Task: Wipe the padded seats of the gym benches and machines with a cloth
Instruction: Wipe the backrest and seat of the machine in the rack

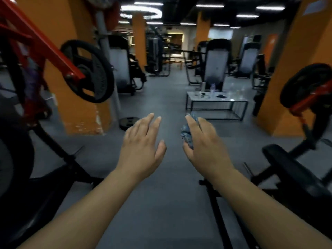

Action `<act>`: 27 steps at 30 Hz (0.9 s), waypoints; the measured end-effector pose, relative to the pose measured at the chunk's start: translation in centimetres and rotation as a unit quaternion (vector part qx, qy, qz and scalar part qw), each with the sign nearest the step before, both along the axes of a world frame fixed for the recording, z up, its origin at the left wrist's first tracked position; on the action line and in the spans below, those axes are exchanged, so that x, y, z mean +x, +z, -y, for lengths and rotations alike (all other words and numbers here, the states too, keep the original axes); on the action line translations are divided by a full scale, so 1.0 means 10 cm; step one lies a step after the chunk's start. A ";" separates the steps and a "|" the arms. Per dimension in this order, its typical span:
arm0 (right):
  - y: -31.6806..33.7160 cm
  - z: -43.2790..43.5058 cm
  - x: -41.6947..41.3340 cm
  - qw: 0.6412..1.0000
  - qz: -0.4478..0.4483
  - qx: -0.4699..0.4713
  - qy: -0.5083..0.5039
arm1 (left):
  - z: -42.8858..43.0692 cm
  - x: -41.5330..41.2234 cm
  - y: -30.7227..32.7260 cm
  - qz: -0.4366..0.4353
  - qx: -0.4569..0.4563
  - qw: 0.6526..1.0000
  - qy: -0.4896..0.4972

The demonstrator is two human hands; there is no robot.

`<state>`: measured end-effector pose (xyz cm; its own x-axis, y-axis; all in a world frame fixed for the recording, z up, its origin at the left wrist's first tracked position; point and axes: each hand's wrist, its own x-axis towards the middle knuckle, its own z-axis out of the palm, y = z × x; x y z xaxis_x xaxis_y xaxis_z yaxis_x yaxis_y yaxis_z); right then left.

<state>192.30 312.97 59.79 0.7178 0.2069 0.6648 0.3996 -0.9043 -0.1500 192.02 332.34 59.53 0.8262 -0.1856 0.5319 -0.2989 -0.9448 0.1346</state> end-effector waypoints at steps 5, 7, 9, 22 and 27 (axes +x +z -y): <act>-0.08 -0.44 1.25 0.995 0.005 -0.019 0.094 | -0.38 1.00 -0.09 0.001 0.008 0.996 0.092; -0.03 -0.68 1.70 0.991 0.013 -0.020 0.128 | -0.58 1.33 -0.04 0.013 0.005 0.992 0.129; 0.03 -0.95 2.09 0.986 0.006 -0.013 0.169 | -0.77 1.59 0.04 0.014 0.010 0.986 0.163; 0.10 -2.93 3.78 0.864 0.002 -0.007 0.503 | -1.96 2.36 0.19 0.017 0.017 0.875 0.483; 0.11 -3.66 3.84 0.791 -0.008 -0.005 0.612 | -2.26 2.18 0.23 0.016 0.013 0.798 0.602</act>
